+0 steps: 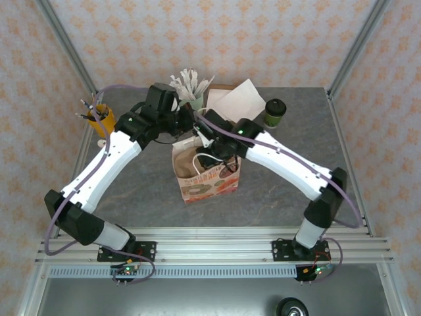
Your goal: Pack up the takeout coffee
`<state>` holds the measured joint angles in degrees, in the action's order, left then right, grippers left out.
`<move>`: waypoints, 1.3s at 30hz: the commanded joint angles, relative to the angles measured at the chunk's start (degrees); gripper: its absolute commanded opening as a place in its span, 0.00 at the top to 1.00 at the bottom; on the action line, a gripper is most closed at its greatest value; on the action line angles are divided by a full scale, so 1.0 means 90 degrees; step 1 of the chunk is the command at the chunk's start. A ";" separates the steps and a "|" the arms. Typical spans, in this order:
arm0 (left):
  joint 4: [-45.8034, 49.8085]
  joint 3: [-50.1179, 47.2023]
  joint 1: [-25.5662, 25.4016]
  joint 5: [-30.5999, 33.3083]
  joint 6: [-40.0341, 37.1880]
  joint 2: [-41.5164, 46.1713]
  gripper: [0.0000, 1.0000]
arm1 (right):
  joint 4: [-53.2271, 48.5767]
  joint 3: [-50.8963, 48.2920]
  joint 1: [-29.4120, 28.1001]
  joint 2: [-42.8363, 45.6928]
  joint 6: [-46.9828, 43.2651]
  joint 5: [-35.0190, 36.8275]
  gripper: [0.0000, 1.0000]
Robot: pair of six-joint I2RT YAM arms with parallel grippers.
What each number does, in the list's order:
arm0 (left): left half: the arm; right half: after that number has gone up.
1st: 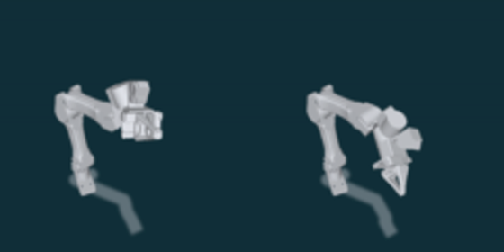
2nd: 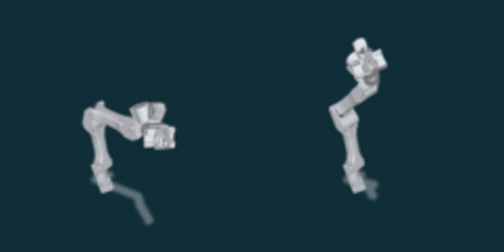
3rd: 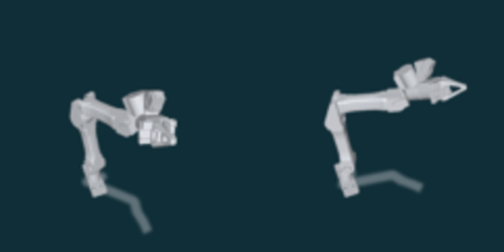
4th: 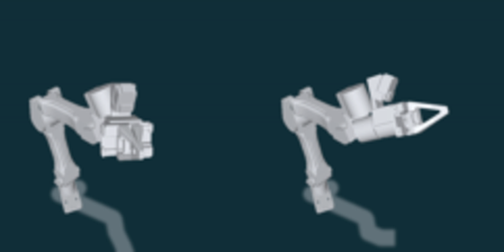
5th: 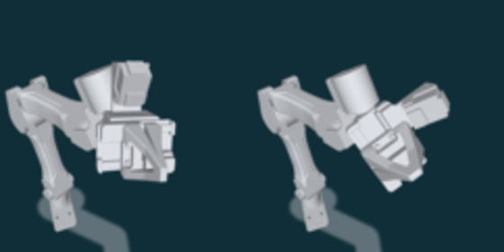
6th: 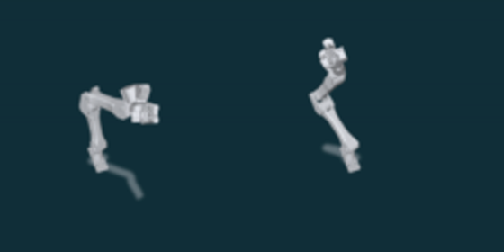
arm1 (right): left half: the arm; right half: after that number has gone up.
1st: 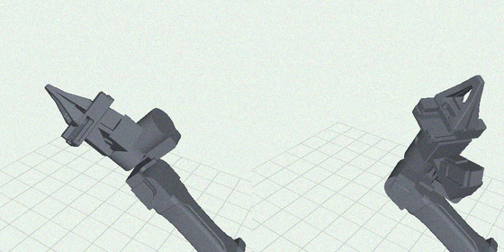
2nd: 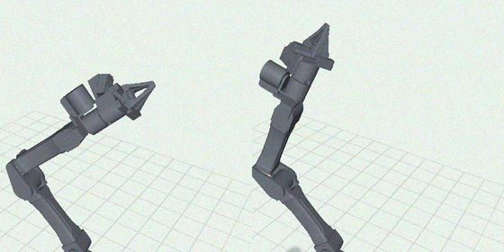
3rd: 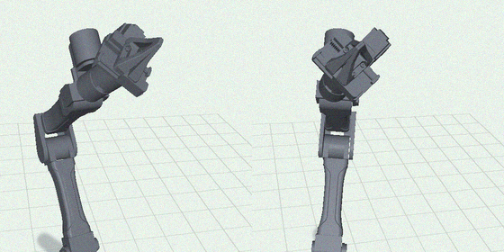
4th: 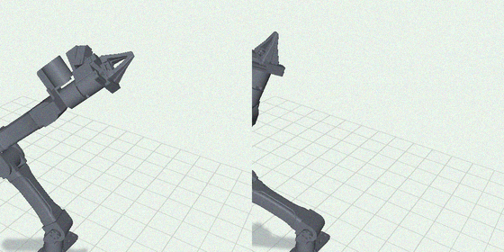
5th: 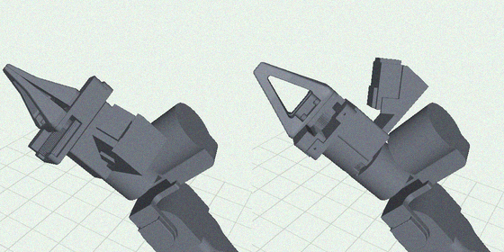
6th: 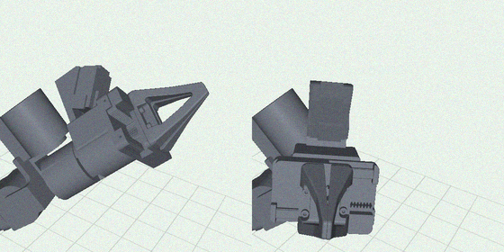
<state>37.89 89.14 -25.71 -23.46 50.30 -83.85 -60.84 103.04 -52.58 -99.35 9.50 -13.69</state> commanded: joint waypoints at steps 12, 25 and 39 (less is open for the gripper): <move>0.0051 -0.0154 0.0318 -0.0323 -0.0134 0.0088 1.00 | 0.0272 0.0099 0.0049 -0.0604 0.0907 -0.0002 1.00; 0.2334 0.0730 0.0675 0.0059 -0.4515 0.1522 0.26 | 0.0381 -0.0005 0.0044 -0.0275 0.1186 -0.0036 1.00; 0.0754 -0.1994 -0.0095 -0.1847 -0.4961 0.3018 0.41 | 0.0559 -0.0077 0.0048 -0.0087 0.1519 0.0064 1.00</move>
<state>49.52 72.42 -23.09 -41.30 8.86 -54.87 -57.39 103.28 -52.07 -102.43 21.96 -14.22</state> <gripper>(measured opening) 0.594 0.130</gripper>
